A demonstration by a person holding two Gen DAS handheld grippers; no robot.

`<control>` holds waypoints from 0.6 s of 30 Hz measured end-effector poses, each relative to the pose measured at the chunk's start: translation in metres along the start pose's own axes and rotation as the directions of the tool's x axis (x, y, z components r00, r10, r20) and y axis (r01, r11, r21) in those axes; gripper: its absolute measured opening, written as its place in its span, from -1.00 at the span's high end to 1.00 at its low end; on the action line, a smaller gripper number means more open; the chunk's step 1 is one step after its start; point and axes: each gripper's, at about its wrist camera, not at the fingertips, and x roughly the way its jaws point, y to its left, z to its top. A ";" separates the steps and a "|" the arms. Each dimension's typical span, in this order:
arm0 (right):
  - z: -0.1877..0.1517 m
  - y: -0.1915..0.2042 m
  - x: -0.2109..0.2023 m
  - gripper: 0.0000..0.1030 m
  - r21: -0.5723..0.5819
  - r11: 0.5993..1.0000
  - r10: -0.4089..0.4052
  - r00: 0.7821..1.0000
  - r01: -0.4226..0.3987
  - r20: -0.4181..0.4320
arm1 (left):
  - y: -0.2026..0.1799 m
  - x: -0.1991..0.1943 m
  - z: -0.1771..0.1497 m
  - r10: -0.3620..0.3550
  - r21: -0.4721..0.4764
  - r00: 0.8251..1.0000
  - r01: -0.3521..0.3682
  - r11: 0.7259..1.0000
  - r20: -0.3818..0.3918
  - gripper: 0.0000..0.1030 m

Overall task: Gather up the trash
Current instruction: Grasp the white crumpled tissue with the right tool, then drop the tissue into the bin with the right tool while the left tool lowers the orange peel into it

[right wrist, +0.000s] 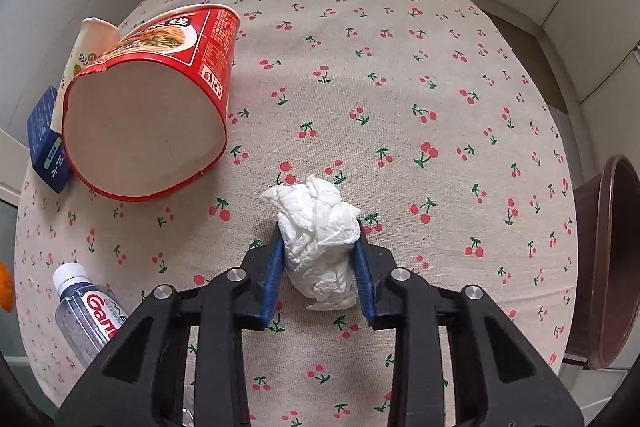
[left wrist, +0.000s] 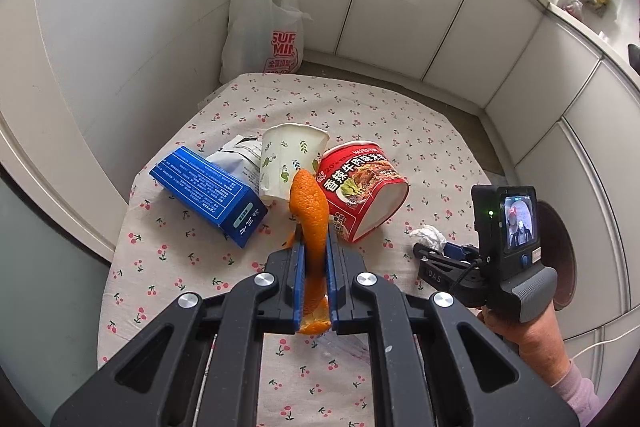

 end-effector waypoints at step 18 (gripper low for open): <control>-0.010 -0.036 -0.112 0.45 0.049 0.999 -0.006 0.964 -0.007 0.265 | -0.036 -0.010 0.004 -0.069 -0.026 0.992 0.072 0.997 0.103 0.83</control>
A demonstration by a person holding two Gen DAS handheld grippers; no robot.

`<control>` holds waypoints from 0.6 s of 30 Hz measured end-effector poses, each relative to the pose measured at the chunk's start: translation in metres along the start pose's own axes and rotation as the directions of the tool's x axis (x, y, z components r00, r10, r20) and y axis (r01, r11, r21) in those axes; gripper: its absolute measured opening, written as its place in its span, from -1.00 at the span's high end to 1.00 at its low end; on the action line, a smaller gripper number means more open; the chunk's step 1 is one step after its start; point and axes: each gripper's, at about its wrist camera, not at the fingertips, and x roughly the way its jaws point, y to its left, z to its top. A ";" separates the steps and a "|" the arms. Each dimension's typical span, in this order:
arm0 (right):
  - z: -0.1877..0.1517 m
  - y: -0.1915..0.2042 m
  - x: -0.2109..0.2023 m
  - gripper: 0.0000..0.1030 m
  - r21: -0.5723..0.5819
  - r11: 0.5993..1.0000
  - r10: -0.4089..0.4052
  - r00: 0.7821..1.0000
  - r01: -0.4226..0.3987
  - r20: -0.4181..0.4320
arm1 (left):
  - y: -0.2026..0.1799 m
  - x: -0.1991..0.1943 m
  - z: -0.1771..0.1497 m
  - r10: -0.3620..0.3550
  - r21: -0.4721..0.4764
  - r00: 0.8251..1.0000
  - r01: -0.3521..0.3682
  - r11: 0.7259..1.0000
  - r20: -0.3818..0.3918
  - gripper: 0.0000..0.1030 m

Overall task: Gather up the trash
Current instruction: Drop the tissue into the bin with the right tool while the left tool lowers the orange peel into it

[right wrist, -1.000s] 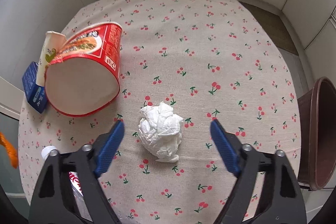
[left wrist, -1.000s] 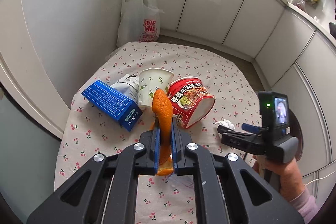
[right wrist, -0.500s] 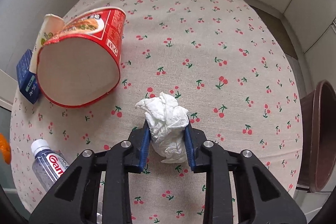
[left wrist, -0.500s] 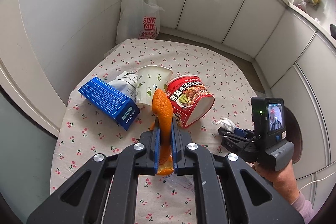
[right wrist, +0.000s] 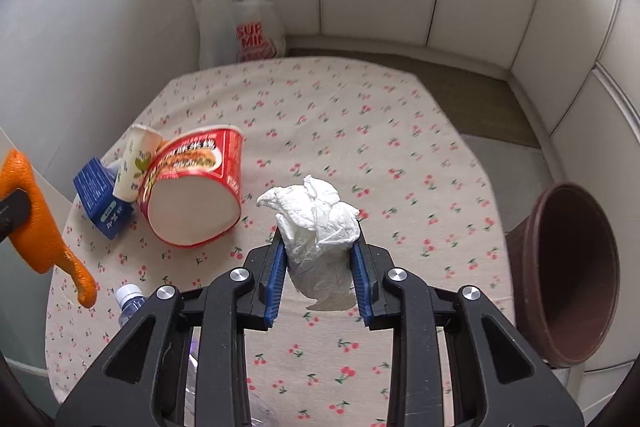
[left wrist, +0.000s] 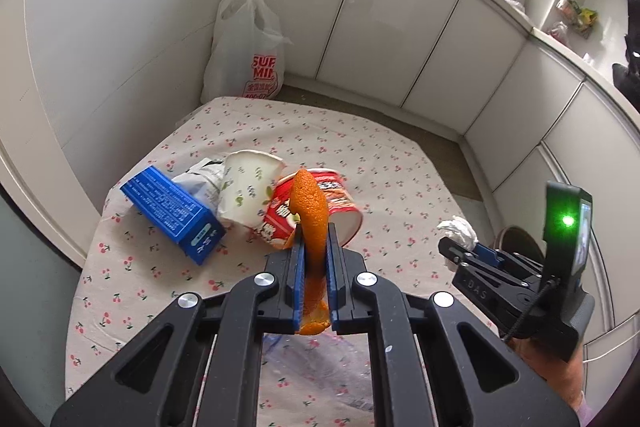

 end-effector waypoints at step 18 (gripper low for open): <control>-0.001 -0.129 -0.085 0.43 0.166 0.974 -0.191 0.959 0.157 0.211 | -0.130 0.012 -0.007 -0.182 0.094 0.980 0.174 0.980 0.081 0.82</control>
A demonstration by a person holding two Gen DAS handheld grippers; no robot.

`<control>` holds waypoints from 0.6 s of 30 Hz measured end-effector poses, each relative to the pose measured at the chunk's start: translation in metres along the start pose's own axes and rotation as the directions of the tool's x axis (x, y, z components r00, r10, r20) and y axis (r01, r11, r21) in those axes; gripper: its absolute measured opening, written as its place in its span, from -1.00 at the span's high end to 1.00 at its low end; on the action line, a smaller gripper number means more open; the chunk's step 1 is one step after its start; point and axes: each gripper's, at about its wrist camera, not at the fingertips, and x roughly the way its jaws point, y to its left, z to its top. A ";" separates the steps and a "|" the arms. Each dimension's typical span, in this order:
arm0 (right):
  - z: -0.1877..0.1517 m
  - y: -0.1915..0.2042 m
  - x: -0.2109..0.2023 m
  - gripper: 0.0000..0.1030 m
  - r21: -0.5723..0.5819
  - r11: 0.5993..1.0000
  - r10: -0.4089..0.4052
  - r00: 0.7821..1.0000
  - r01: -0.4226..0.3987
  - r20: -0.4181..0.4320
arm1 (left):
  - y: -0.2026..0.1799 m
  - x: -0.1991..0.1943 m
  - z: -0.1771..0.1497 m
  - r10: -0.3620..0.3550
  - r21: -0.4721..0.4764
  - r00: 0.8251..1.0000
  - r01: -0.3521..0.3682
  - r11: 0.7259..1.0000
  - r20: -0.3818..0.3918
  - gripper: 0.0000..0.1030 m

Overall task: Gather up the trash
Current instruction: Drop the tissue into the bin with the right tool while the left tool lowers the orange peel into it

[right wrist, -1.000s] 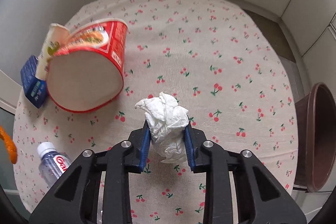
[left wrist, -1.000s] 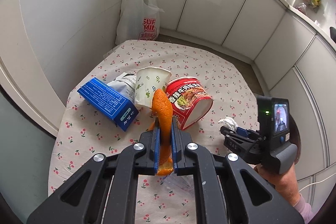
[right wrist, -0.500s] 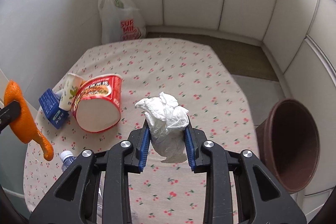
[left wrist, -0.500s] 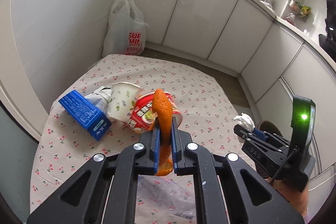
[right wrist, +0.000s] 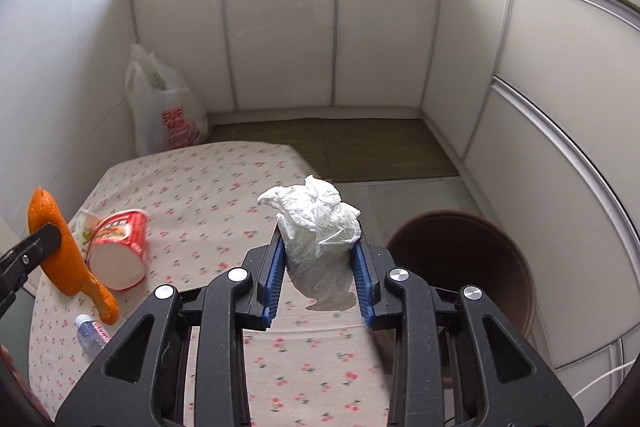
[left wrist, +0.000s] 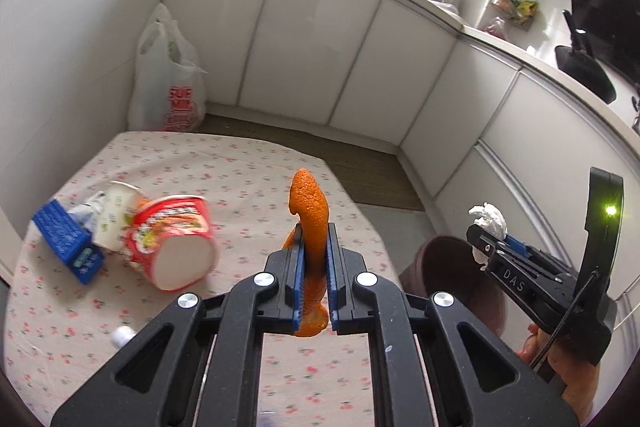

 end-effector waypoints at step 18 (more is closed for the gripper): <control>-0.004 -0.142 -0.014 0.36 0.278 0.924 -0.296 0.951 0.262 0.085 | -0.133 0.050 -0.006 -0.131 0.098 0.990 0.137 0.986 -0.059 0.82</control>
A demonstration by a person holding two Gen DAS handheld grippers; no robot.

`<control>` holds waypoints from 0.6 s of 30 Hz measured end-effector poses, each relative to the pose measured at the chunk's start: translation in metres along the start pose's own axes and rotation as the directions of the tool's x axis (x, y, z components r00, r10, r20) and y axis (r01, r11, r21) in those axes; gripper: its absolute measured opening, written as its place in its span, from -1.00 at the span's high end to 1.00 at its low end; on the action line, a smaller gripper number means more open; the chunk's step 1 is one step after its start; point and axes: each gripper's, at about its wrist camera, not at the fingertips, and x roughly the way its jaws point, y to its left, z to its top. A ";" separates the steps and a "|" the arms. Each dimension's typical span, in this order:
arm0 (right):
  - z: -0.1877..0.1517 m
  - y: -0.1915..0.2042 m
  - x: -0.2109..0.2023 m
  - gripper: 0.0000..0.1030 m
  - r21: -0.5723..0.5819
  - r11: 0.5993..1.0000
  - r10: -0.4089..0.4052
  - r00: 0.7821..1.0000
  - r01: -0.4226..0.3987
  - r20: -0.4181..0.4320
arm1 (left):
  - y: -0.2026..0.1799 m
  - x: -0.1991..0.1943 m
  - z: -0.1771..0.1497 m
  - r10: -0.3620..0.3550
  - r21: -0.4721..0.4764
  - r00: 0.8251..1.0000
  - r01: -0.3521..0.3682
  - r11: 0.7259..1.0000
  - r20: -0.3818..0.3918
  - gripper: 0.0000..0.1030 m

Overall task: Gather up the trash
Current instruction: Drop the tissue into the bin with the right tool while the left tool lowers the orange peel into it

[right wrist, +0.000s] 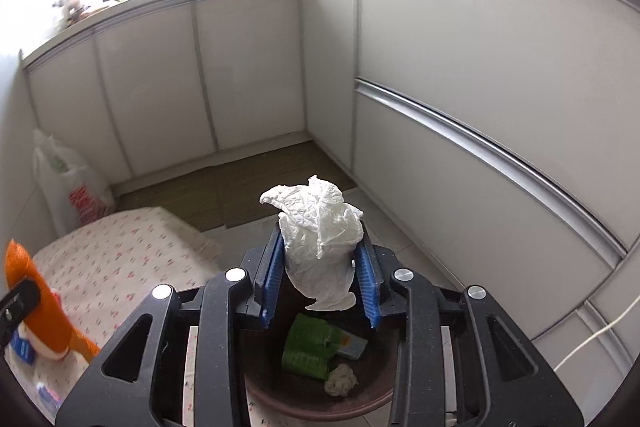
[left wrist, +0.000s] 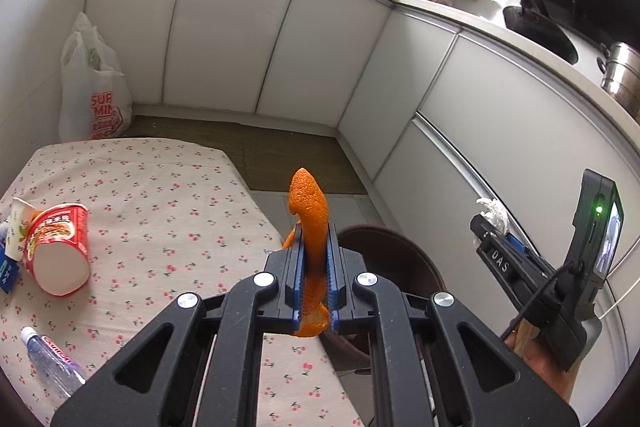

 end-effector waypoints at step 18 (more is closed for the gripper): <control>0.003 -0.078 0.010 -0.82 0.259 0.949 -0.188 0.982 0.181 0.002 | -0.049 0.043 -0.008 -0.046 0.050 0.996 0.050 0.997 -0.079 0.81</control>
